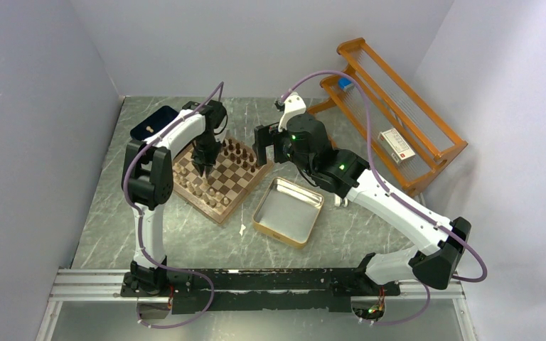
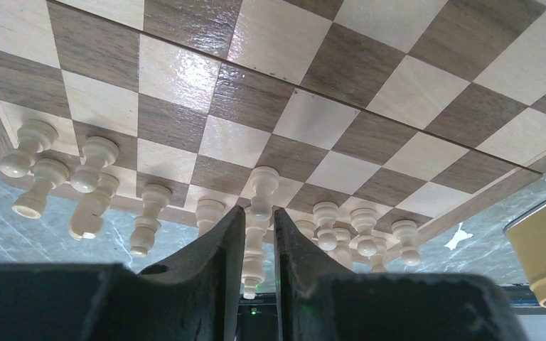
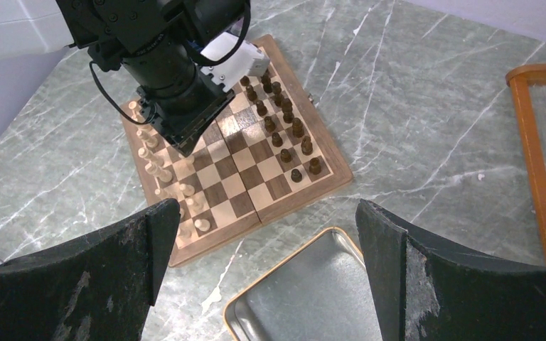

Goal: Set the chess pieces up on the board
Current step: Place the chess piece on the chessboard.

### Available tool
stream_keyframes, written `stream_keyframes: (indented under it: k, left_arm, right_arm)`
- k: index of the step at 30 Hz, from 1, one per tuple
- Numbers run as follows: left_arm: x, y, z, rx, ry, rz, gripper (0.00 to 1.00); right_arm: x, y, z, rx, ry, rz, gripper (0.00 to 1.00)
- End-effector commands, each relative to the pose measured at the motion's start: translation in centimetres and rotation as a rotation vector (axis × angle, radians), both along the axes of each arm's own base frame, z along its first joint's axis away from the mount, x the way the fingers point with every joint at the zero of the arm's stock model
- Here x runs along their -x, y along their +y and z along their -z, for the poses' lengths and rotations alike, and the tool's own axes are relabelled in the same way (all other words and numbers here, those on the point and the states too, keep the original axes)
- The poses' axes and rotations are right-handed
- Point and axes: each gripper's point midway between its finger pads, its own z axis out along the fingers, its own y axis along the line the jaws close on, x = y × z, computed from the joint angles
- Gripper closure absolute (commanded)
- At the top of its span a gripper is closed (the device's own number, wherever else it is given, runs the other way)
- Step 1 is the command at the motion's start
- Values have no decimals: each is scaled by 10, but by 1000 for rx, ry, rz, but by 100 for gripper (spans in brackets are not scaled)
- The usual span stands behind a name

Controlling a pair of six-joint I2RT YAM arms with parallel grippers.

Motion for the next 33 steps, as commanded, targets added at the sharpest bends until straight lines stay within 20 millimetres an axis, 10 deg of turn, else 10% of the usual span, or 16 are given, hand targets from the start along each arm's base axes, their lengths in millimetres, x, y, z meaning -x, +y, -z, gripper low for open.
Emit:
stream_keyframes:
  k: [1, 33]
  left_arm:
    - [2, -1, 3, -6, 20, 19, 73]
    - [18, 4, 12, -15, 63, 31, 81]
  right_arm:
    - [-3, -5, -16, -32, -38, 21, 0]
    - [-2, -5, -12, -31, -31, 22, 0]
